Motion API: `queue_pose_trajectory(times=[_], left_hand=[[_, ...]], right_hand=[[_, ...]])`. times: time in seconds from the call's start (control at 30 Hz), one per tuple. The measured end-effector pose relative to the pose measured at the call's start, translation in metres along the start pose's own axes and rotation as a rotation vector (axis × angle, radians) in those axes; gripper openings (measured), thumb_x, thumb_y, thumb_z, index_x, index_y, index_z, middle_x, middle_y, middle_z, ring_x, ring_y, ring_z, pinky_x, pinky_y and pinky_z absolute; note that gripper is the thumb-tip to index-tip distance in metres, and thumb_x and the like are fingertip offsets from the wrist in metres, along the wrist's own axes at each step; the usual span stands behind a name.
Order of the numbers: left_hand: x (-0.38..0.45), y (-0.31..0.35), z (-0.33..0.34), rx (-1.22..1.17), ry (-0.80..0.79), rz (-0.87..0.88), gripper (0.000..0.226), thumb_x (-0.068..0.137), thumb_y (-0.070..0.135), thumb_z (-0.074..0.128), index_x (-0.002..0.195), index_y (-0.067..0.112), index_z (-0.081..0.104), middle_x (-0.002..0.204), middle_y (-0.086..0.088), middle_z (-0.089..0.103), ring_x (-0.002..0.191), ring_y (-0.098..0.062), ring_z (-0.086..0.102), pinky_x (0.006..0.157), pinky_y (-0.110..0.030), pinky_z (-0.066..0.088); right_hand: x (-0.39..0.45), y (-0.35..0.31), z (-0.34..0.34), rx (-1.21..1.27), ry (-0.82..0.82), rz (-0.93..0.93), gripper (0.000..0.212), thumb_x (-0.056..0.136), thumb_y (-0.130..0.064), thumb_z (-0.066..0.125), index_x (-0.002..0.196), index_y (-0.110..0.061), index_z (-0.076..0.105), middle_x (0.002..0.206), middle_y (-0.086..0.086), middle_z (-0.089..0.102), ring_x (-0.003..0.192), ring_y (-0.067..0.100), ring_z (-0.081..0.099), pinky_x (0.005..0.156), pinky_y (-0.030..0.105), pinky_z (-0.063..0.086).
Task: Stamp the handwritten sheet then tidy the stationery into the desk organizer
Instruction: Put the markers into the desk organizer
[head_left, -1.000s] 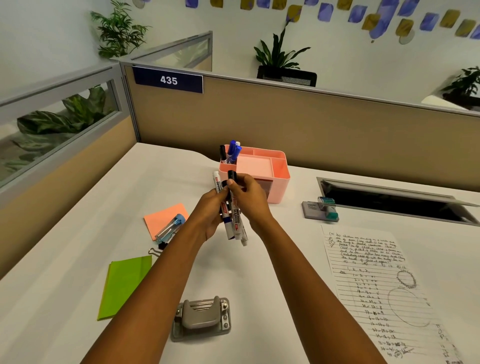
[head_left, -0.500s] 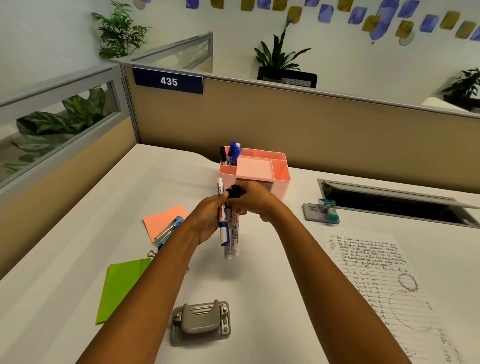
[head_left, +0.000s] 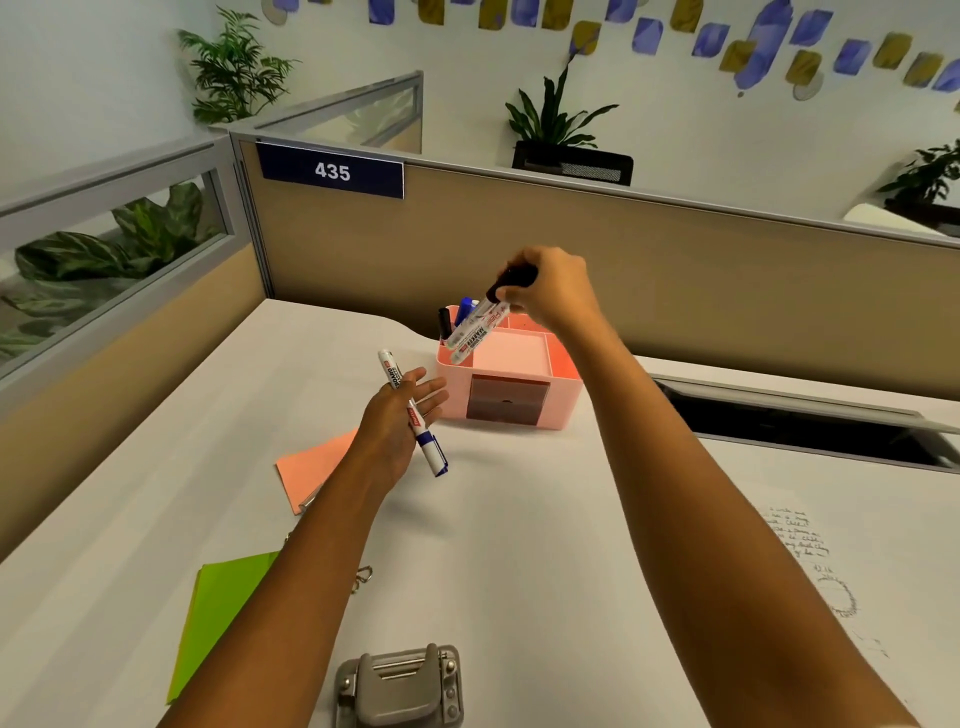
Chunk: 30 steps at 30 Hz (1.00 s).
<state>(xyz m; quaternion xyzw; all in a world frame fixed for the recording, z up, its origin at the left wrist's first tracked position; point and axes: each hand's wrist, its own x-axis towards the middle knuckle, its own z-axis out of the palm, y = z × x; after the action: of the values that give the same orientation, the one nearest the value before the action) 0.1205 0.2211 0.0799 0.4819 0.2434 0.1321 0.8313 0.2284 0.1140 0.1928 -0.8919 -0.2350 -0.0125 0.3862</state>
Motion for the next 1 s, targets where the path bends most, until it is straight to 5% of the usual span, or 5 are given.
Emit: queue_pose_trajectory(times=[0.57,0.8,0.93,1.0], left_hand=[[0.022,-0.006,-0.007,-0.129,-0.017,-0.064,0.038,0.100,0.019,0.030,0.135,0.005,0.038,0.141,-0.019,0.045,0.129,-0.035,0.045,0.106,-0.039,0.036],[0.024,0.002,-0.008,-0.439,-0.006,-0.128,0.023,0.101,0.023,0.029,0.098,0.012,0.050,0.138,-0.019,0.048,0.124,-0.033,0.050,0.098,-0.039,0.041],[0.025,0.007,-0.007,-0.542,0.038,-0.154,0.026,0.101,0.027,0.029,0.093,0.014,0.050,0.133,-0.015,0.052,0.093,-0.027,0.059,0.078,-0.036,0.049],[0.022,0.009,-0.005,-0.547,0.039,-0.171,0.026,0.101,0.029,0.027,0.104,0.015,0.048,0.124,-0.014,0.055,0.093,-0.027,0.058,0.082,-0.040,0.046]], right_hand=[[0.039,0.021,0.071,-0.481,-0.302,-0.055,0.032,0.087,-0.005,0.060,0.119,-0.005,0.062,0.119,0.017,0.063,0.106,0.032,0.061,0.090,0.035,0.051],[0.004,0.014,0.066,-0.193,0.049,-0.172,0.031,0.089,-0.021,0.062,0.117,-0.011,0.059,0.120,0.009,0.057,0.104,0.024,0.056,0.080,0.029,0.046],[-0.039,0.014,0.084,-0.060,-0.220,-0.145,0.034,0.081,-0.032,0.069,0.109,-0.015,0.059,0.115,0.006,0.059,0.098,0.019,0.058,0.081,0.030,0.051],[-0.053,0.017,0.092,-0.042,-0.310,-0.112,0.036,0.081,-0.031,0.069,0.111,-0.016,0.057,0.118,0.007,0.058,0.104,0.021,0.057,0.082,0.028,0.049]])
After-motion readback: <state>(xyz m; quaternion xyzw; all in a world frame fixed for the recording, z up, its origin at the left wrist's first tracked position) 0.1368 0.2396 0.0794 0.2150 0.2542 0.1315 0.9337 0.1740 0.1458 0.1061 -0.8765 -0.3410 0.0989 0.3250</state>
